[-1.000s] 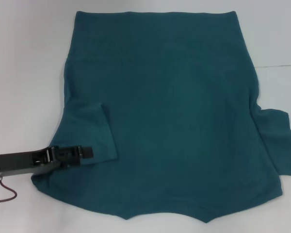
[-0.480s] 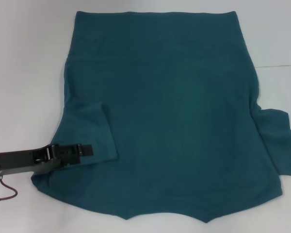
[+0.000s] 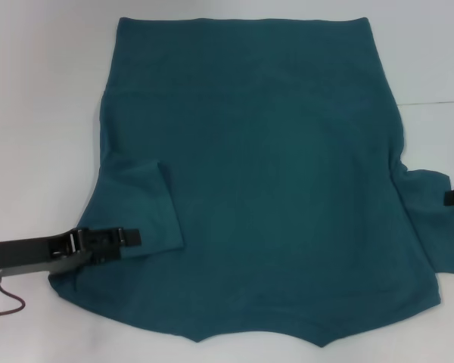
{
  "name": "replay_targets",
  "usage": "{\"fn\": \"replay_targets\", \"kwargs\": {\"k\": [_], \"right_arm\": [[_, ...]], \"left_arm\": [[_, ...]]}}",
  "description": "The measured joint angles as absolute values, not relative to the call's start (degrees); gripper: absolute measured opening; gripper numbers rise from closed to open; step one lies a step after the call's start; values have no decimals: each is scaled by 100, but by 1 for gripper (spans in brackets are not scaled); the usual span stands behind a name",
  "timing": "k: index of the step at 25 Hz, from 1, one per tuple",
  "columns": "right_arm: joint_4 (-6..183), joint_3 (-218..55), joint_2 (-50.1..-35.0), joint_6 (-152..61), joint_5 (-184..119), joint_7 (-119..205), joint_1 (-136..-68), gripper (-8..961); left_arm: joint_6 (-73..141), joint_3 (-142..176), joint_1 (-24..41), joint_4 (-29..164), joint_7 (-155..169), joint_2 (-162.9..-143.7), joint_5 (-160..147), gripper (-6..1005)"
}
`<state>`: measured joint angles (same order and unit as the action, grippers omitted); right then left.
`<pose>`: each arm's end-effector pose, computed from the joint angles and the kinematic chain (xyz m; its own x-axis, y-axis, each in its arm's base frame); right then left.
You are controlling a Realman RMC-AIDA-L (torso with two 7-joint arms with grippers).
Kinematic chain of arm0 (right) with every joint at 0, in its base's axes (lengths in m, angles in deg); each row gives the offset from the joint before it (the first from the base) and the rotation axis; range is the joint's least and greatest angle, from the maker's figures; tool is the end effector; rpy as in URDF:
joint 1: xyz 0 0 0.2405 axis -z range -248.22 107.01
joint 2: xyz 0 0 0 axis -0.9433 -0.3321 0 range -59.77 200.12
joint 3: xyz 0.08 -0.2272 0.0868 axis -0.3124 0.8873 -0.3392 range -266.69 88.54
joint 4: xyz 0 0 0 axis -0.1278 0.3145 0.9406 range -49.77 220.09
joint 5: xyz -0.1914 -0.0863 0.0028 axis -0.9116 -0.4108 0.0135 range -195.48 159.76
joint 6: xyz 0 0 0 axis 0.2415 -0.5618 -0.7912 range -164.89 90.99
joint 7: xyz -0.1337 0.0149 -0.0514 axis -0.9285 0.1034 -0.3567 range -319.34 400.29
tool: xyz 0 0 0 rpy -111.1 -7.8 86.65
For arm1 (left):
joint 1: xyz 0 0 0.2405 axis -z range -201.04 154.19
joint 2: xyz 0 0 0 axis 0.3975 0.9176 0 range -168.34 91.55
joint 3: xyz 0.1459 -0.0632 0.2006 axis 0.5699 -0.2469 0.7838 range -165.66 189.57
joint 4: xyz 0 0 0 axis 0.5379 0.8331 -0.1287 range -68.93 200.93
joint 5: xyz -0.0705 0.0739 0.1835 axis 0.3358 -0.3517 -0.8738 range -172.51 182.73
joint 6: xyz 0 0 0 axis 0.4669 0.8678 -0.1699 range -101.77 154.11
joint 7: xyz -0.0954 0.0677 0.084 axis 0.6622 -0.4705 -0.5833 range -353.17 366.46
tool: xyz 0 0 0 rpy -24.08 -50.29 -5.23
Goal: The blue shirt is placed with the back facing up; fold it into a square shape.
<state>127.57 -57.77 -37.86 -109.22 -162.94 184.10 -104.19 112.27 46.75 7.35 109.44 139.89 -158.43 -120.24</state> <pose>0.3578 0.3732 0.1125 0.1115 -0.8521 -0.5113 -0.9507 0.0583 -0.3046 -0.2792 0.3386 0.0106 0.1472 0.8904 0.4307 0.9614 -0.2311 0.1491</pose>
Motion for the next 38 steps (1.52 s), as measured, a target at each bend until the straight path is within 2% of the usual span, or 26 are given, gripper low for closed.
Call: {"fn": "replay_targets", "kwargs": {"k": [8, 38], "right_arm": [[12710, -5742, -3888, -10658, -16296, 18329, -10439, 743], [12220, -5650, -3899, -10267, -16282, 18393, -10650, 743]], "left_arm": [[11212, 4677, 725, 10880, 13989, -15840, -12027, 660], [11043, 4675, 767, 10881, 13989, -15819, -11997, 660]]}}
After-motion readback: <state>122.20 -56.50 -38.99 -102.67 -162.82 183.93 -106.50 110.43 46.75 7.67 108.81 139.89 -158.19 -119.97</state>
